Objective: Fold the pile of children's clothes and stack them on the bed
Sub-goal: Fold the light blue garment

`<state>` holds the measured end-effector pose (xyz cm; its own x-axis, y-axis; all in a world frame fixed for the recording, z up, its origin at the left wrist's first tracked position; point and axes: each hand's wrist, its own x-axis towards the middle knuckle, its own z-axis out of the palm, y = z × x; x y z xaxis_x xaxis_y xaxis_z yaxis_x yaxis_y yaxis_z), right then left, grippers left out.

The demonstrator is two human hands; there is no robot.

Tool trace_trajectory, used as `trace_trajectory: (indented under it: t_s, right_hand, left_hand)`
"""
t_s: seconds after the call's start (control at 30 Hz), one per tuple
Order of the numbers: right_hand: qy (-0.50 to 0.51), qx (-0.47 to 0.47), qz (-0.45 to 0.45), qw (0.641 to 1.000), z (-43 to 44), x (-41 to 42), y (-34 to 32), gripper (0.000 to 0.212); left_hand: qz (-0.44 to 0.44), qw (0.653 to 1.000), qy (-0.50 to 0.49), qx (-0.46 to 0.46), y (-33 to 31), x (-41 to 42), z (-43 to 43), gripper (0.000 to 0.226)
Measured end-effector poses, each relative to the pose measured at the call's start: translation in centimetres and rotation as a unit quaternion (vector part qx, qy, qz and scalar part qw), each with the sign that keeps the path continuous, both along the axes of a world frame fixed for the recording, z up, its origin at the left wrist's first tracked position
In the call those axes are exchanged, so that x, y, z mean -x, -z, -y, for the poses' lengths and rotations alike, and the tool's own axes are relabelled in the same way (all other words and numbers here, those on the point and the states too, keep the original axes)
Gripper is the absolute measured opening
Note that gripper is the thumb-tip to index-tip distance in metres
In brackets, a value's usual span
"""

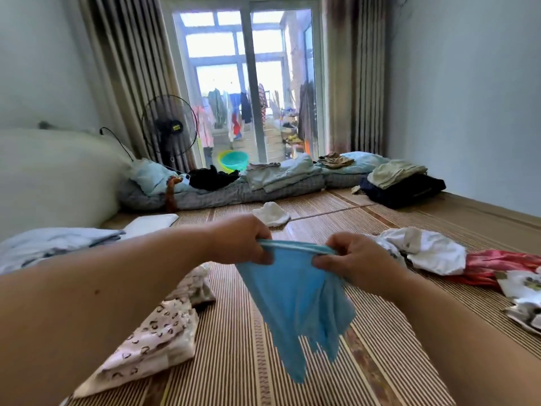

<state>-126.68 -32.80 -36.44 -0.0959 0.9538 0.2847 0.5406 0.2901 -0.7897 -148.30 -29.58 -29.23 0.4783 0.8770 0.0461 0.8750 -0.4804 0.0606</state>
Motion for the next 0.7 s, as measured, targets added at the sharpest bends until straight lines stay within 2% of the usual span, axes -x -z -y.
trace_trajectory:
  t_s: [0.1,0.17,0.23,0.27,0.37,0.4,0.5,0.53,0.6,0.7]
  right_hand:
    - [0.001,0.019,0.093,0.995,0.9,0.6,-2.9,0.023]
    - [0.008,0.026,0.149,0.988,1.5,1.1,-4.4,0.023]
    - [0.009,0.039,0.176,0.984,2.1,1.6,-5.6,0.017]
    - [-0.009,0.052,0.162,0.985,2.5,2.0,-6.0,0.017]
    - [-0.119,0.123,0.004,0.985,3.4,4.6,-7.2,0.038]
    - [-0.131,0.116,-0.021,0.984,3.3,5.5,-7.4,0.038]
    - [-0.072,0.026,0.032,0.997,2.4,7.3,-7.7,0.019]
    - [-0.059,0.018,0.032,0.998,2.1,7.5,-7.8,0.018]
    - [-0.052,0.027,-0.007,0.998,2.0,7.1,-8.2,0.017]
    - [-0.016,0.039,-0.092,0.995,1.9,5.6,-8.6,0.015]
  left_hand:
    - [0.057,0.998,-0.017,-0.01,-1.6,2.6,0.5,0.023]
    - [0.195,0.98,-0.024,0.024,-2.1,3.8,0.7,0.021]
    - [0.342,0.937,-0.02,0.072,-2.1,4.1,1.0,0.016]
    - [0.37,0.926,-0.014,0.076,-2.1,3.8,1.2,0.016]
    - [0.337,0.941,0.016,0.035,-1.6,2.3,1.7,0.017]
    - [0.329,0.944,0.028,0.025,-1.4,1.6,2.0,0.02]
    - [0.309,0.95,0.033,-0.034,-0.8,1.1,2.4,0.026]
    - [0.308,0.95,0.035,-0.035,-0.6,1.5,2.4,0.028]
    - [0.295,0.954,0.048,0.037,-0.2,2.8,2.5,0.033]
    - [0.202,0.974,0.027,0.1,0.9,5.6,2.1,0.016]
